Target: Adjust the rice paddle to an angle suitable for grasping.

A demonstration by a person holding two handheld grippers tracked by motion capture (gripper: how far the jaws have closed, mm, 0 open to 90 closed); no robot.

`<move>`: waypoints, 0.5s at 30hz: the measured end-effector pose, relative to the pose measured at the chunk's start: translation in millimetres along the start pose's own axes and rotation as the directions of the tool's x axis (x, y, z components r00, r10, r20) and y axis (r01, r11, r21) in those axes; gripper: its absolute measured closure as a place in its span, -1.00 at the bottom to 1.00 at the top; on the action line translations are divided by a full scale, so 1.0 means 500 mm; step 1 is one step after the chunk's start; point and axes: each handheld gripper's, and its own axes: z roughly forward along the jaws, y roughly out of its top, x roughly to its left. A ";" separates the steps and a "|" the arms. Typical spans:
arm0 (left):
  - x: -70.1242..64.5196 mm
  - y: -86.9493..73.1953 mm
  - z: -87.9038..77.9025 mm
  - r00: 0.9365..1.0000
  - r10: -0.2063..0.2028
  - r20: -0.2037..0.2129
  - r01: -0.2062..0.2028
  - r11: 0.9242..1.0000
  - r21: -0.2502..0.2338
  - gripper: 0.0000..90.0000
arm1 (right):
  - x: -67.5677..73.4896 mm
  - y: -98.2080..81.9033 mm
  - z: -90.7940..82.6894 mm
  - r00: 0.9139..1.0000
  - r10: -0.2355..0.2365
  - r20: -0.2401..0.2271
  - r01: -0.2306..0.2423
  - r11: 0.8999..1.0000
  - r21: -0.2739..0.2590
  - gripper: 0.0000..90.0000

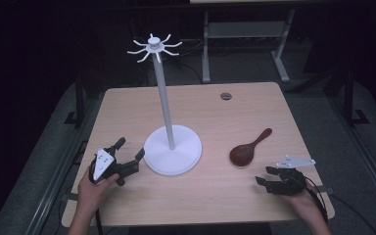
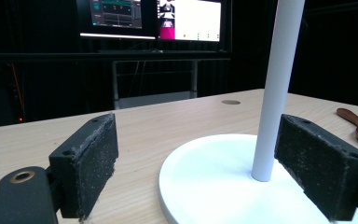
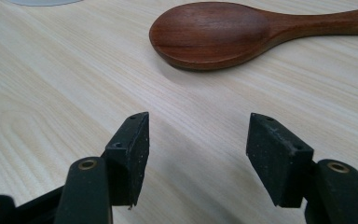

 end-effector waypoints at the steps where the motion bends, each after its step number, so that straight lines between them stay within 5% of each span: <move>1: 0.000 0.000 0.000 1.000 0.000 0.000 0.000 1.000 0.000 -0.71 | -0.001 0.001 0.000 1.000 0.007 0.002 -0.007 1.000 -0.005 -0.13; 15: 0.000 0.000 0.000 1.000 0.002 -0.006 -0.002 1.000 0.006 -0.71 | -0.034 0.021 0.000 0.998 0.042 0.055 -0.037 0.996 -0.076 0.17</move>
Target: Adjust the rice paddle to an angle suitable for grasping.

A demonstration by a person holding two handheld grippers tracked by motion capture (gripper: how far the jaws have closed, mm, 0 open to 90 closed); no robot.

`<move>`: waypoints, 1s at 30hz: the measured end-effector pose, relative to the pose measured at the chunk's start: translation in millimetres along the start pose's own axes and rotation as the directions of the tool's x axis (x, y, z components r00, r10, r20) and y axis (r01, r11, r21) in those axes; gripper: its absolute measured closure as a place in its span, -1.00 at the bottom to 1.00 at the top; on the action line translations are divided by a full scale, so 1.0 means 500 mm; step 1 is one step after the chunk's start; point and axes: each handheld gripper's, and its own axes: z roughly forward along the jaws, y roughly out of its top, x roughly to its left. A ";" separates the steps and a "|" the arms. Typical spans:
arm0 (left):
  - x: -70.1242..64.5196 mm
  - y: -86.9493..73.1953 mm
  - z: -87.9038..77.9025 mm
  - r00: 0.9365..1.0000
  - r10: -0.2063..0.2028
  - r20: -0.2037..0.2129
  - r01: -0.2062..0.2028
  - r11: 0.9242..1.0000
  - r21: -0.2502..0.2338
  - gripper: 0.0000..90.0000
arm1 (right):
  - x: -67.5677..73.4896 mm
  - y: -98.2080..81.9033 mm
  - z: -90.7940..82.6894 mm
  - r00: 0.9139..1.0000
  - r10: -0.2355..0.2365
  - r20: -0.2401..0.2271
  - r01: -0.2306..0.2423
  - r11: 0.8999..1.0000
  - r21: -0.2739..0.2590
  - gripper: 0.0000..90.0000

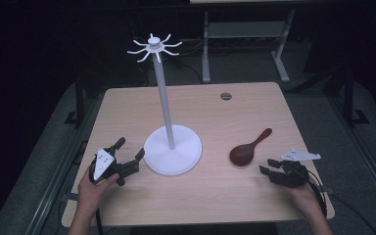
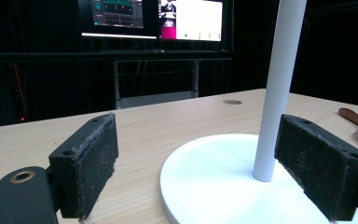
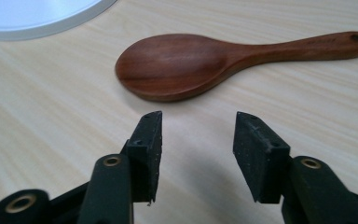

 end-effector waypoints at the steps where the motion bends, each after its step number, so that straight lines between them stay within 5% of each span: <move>1: -0.001 0.000 0.001 1.000 -0.007 0.001 0.007 1.000 -0.006 -0.71 | 0.000 0.000 0.000 1.000 0.000 0.000 0.000 1.000 0.000 0.17; 16: 0.000 0.000 0.001 1.000 -0.011 0.010 0.011 1.000 -0.005 -0.71 | -0.027 0.014 0.000 0.996 0.059 0.060 -0.056 0.998 -0.043 0.54; 30: 0.001 0.000 0.000 1.000 0.001 0.009 -0.001 1.000 -0.001 -0.71 | -0.039 0.053 0.028 0.995 0.049 0.092 -0.043 0.997 -0.071 0.89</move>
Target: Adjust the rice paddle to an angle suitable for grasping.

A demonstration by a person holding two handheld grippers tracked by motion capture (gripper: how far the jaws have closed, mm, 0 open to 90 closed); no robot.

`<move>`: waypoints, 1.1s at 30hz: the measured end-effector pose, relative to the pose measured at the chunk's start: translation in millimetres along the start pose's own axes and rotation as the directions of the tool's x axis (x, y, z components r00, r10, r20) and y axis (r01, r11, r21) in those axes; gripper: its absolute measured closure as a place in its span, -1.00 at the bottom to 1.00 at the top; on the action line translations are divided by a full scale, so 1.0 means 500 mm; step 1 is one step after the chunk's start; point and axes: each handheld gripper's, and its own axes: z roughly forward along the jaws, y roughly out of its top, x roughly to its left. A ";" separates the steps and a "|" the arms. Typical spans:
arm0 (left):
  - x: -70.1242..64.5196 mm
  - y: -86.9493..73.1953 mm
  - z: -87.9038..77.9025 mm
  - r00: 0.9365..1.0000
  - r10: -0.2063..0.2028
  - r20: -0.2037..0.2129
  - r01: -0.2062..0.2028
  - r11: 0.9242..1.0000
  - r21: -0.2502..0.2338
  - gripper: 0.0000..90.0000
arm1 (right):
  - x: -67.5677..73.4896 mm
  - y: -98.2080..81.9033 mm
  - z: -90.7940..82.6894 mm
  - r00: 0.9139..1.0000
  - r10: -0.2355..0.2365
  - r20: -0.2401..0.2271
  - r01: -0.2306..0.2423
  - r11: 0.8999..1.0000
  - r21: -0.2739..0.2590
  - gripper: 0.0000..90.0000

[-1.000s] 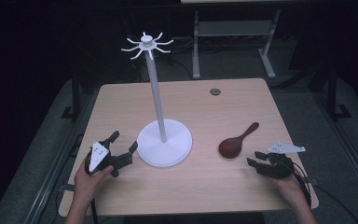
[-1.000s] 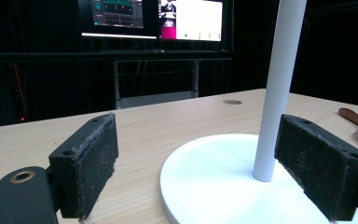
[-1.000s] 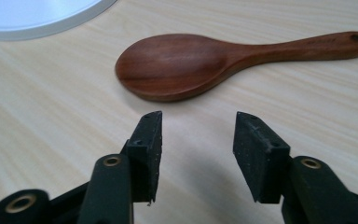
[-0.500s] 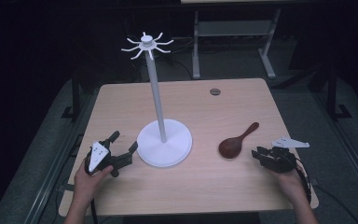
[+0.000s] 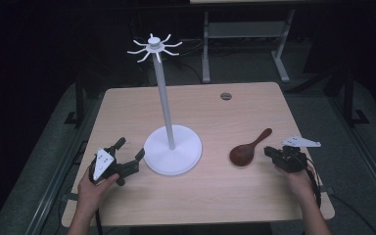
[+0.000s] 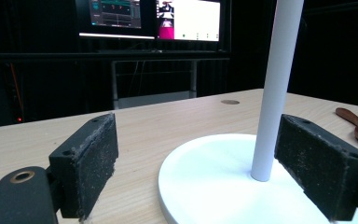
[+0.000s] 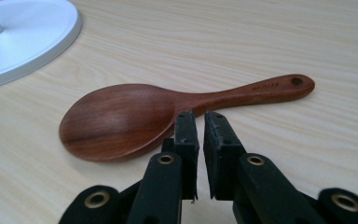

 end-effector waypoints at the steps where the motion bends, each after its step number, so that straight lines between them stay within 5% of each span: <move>1: 0.000 0.000 0.000 1.000 0.001 0.000 -0.001 1.000 0.000 -0.71 | -0.001 0.002 0.002 1.000 -0.009 0.003 0.009 1.000 -0.006 0.92; 20: 0.000 0.000 0.000 1.000 0.000 -0.004 0.000 1.000 0.002 -0.71 | -0.070 0.047 0.044 0.992 0.057 0.114 -0.048 0.996 -0.078 1.00; 33: -0.002 0.000 0.001 1.000 -0.013 -0.005 0.013 1.000 -0.007 -0.71 | -0.116 0.042 0.100 0.980 0.095 0.177 -0.087 0.995 -0.051 1.00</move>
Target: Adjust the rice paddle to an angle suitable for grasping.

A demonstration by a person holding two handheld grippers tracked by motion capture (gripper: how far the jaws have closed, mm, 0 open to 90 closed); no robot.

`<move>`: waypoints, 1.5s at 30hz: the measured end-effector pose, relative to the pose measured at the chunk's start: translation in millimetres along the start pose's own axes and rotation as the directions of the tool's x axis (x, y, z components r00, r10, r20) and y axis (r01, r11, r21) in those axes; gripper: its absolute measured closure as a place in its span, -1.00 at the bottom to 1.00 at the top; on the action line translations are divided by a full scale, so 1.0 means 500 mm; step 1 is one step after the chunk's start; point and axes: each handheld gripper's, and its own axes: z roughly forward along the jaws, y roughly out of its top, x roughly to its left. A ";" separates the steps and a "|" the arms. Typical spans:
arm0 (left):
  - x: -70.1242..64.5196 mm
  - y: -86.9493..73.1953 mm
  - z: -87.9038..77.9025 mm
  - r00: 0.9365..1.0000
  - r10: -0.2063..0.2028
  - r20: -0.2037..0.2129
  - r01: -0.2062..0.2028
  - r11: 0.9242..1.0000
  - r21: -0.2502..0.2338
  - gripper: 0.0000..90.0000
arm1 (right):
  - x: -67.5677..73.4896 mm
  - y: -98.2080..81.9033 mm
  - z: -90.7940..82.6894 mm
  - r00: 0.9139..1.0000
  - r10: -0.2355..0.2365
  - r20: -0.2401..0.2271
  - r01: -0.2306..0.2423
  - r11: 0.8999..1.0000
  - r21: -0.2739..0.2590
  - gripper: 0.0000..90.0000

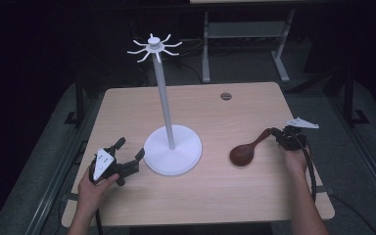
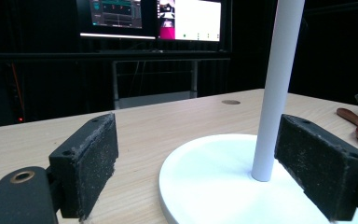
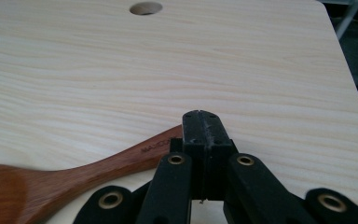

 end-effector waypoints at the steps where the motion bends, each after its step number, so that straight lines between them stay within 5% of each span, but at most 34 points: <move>1: 0.000 0.000 0.000 1.000 -0.001 0.000 0.001 1.000 0.000 -0.71 | -0.001 -0.002 0.008 1.000 0.004 0.003 -0.004 1.000 0.012 1.00; 28: 0.000 0.000 0.001 1.000 -0.004 0.002 0.004 1.000 -0.002 -0.71 | 0.013 -0.006 0.034 0.999 -0.039 0.004 0.039 0.995 0.090 1.00; 45: 0.000 0.000 0.000 1.000 -0.002 0.001 0.002 1.000 0.001 -0.71 | 0.069 0.005 0.057 0.992 -0.110 -0.058 0.116 0.987 0.115 1.00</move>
